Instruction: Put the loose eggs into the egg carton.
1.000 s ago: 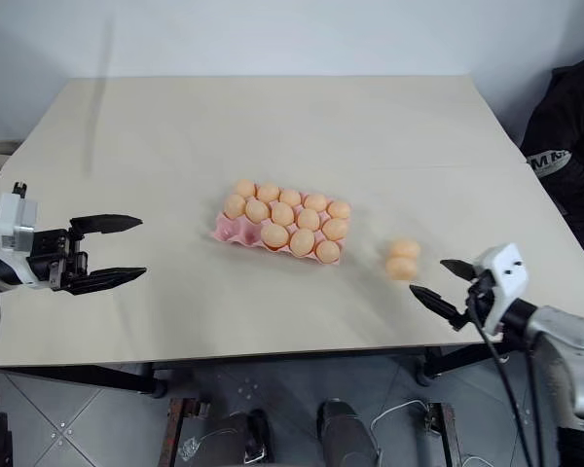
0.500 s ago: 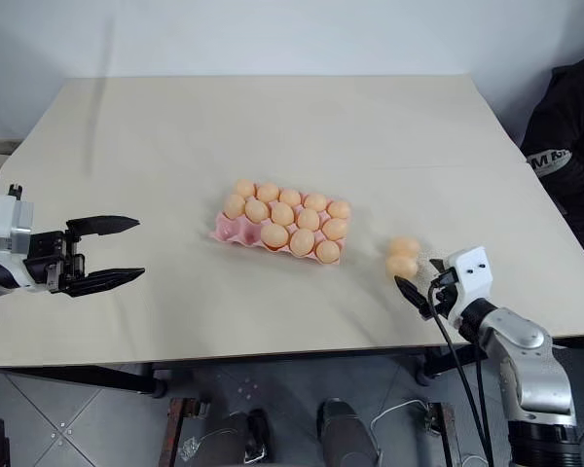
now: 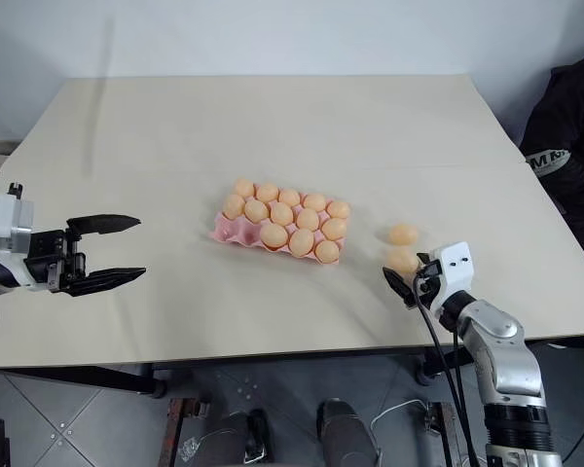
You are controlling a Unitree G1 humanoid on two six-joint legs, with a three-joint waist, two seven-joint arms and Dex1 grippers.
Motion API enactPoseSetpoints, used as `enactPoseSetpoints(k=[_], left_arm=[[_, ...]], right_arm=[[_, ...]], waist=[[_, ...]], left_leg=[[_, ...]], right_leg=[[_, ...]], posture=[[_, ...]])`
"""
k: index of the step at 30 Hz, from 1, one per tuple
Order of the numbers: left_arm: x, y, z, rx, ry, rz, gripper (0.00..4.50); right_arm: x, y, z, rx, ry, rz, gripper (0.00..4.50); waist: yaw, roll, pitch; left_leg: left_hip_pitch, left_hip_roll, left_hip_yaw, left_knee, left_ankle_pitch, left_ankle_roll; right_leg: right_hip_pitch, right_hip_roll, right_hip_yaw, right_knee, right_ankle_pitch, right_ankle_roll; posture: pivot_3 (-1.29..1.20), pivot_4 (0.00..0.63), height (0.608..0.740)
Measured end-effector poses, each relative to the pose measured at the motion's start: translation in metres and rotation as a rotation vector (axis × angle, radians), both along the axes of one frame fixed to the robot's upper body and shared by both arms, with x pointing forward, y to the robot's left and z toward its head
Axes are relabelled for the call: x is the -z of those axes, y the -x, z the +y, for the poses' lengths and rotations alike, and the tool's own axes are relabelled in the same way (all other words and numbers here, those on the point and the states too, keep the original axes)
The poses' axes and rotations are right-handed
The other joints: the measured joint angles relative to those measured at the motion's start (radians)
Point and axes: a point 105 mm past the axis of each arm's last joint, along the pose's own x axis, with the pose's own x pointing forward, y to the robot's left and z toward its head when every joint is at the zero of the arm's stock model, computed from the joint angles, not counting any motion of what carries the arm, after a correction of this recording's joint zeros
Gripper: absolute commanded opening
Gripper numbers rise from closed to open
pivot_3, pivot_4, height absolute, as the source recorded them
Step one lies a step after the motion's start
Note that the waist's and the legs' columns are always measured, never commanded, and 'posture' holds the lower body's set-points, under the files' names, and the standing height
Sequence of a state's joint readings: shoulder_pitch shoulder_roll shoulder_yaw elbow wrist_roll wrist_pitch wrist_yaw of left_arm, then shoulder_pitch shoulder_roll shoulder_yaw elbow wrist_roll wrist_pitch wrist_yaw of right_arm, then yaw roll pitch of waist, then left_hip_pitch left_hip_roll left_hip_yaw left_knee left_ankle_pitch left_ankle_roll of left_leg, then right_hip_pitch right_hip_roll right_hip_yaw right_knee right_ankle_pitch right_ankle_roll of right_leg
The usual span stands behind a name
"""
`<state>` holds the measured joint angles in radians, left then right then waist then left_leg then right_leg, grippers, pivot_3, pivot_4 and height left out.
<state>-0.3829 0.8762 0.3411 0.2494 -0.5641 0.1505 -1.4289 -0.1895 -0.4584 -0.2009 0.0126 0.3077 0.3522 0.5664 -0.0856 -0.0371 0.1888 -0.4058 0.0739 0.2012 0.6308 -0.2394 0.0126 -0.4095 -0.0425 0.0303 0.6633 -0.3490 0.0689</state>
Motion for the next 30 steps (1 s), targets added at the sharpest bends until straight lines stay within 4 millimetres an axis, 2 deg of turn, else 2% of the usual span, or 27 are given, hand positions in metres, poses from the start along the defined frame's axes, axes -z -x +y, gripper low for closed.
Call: enactPoseSetpoints(k=[1,4,9,12,16,18,20,23,26,30], left_arm=[[0.0,0.0,0.0,-0.002,0.0,0.001,4.5],[0.001,0.0,0.001,-0.005,0.001,0.004,4.5],[0.005,0.002,0.002,-0.015,0.001,0.014,4.5],[0.006,0.003,0.003,-0.021,0.005,0.018,4.5],[0.005,0.003,0.004,-0.025,0.011,0.015,4.5],[0.005,0.003,0.004,-0.024,0.013,0.014,4.5],[0.005,0.003,0.004,-0.025,0.014,0.014,4.5],[0.005,0.003,0.003,-0.023,0.016,0.012,4.5],[0.006,0.003,0.003,-0.023,0.017,0.012,4.5],[0.006,0.003,0.003,-0.019,0.017,0.011,4.5]], right_arm=[[0.001,-0.001,-0.001,0.008,-0.002,0.001,4.47],[0.003,-0.005,-0.003,0.026,0.01,0.006,3.84],[0.003,-0.004,0.0,0.007,0.013,-0.002,2.08],[-0.003,-0.002,0.008,-0.035,0.0,-0.016,1.41],[-0.048,0.005,0.033,-0.192,-0.009,-0.1,1.35],[-0.064,0.006,0.038,-0.225,0.013,-0.138,1.35],[-0.07,0.007,0.044,-0.255,0.021,-0.143,1.35],[-0.082,0.002,0.069,-0.338,0.032,-0.151,1.35],[-0.095,-0.006,0.101,-0.406,0.028,-0.158,1.35],[-0.1,-0.011,0.164,-0.533,0.033,-0.112,1.35]], waist=[[0.0,0.0,0.0],[-0.001,0.0,0.0],[-0.001,0.0,0.0],[-0.001,0.0,0.0],[-0.001,0.001,0.0],[0.0,0.0,0.0],[0.001,0.0,0.0],[-0.005,0.0,0.0],[-0.009,0.0,0.0],[-0.019,0.0,0.0]], left_leg=[[0.0,0.0,0.0,0.0,0.0,0.0],[0.0,0.0,0.0,0.0,0.0,0.0],[0.0,0.0,0.0,0.0,0.0,0.0],[0.0,0.0,0.0,0.0,0.0,0.0],[0.0,0.0,0.0,0.0,-0.001,-0.001],[0.0,0.0,-0.001,0.0,-0.002,-0.003],[0.0,0.0,-0.001,0.0,-0.002,-0.003],[0.0,0.0,0.0,0.0,-0.001,-0.002],[0.0,0.001,0.0,0.0,-0.001,-0.002],[-0.001,0.001,0.0,-0.001,0.0,-0.001]], right_leg=[[0.0,0.0,0.0,0.0,0.0,0.0],[0.0,0.0,0.0,0.0,0.0,0.0],[0.0,0.0,0.0,0.0,0.0,0.0],[0.0,0.0,0.0,0.0,0.0,0.0],[0.0,0.0,0.001,0.001,0.0,0.0],[0.0,0.0,0.0,0.0,0.0,0.0],[0.0,0.0,0.0,0.0,0.0,0.0],[-0.001,0.0,0.001,0.001,0.0,0.0],[-0.002,0.0,0.001,0.001,0.0,-0.001],[-0.003,0.0,0.0,0.002,-0.001,-0.001]], posture=[[0.0,0.15,0.74],[0.0,0.15,0.74],[0.0,0.15,0.74],[0.0,0.15,0.74],[0.0,0.15,0.74],[0.0,0.15,0.74],[0.0,0.15,0.74],[0.0,0.15,0.74],[0.0,0.15,0.74],[0.0,0.15,0.74]])
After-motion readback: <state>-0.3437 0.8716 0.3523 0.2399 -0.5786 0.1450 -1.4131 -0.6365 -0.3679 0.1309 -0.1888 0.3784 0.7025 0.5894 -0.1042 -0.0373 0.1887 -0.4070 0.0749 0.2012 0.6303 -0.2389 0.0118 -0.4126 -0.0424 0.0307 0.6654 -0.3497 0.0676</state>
